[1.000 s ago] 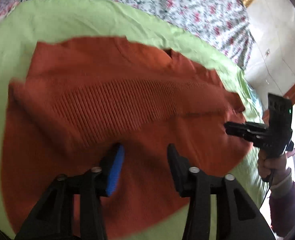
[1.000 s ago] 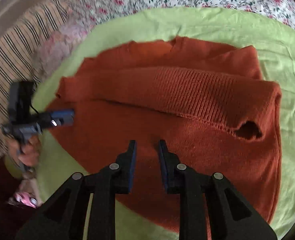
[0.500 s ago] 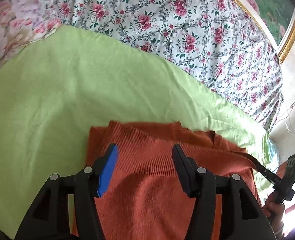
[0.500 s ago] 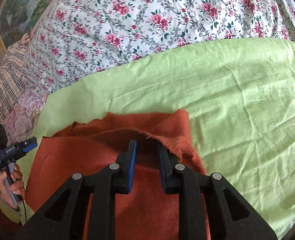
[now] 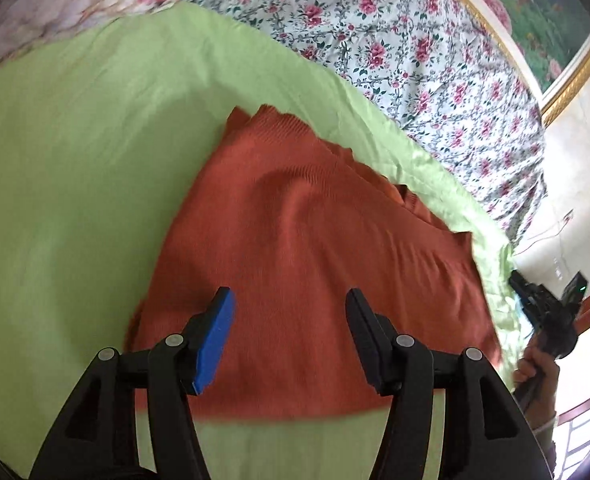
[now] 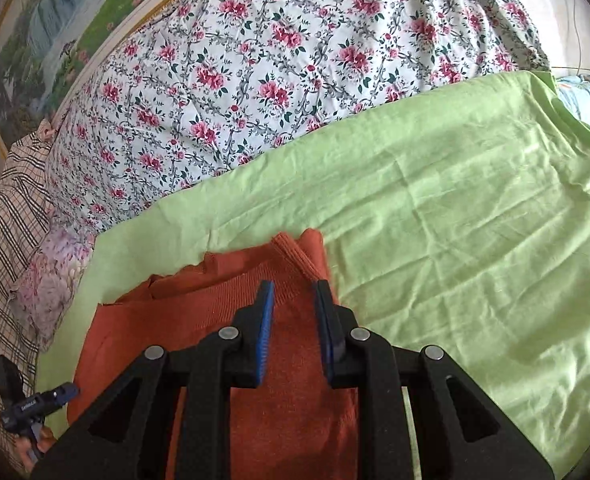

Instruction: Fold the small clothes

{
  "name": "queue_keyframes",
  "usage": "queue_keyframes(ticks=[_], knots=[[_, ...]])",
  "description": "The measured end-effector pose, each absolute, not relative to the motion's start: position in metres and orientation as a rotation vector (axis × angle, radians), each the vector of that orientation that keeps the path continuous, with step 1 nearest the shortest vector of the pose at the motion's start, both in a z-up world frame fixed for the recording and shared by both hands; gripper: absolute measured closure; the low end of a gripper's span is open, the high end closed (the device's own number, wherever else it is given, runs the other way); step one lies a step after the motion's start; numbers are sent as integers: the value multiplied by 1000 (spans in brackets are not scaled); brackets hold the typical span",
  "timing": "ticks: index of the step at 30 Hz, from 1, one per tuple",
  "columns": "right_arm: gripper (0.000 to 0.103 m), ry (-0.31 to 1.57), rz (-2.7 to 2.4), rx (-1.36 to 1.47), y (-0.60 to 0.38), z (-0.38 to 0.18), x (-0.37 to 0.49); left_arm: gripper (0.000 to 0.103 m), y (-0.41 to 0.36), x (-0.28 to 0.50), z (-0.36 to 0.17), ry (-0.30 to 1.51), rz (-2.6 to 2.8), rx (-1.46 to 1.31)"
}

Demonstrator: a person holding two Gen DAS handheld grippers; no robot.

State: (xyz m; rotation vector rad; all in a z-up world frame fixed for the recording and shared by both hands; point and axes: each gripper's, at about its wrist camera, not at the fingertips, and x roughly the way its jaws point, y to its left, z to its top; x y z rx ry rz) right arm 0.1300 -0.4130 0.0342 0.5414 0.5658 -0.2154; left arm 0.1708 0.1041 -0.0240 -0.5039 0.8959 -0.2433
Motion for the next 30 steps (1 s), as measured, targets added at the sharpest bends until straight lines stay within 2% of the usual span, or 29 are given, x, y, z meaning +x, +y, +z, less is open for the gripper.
queue_keyframes(ticks=[10,15,26,30], knots=[[80,626,-96,622,-361,2,88,30,98,113,-52,928,-249,-595],[70,631,-55,657,-324,-4,62,26,95,109,-65,907,-234,-657],[69,663,58,662,-280,-3,45,26,111,140,-68,819,-108,-761],[69,668,78,659,-283,-2,53,33,100,151,-64,818,-57,-663]])
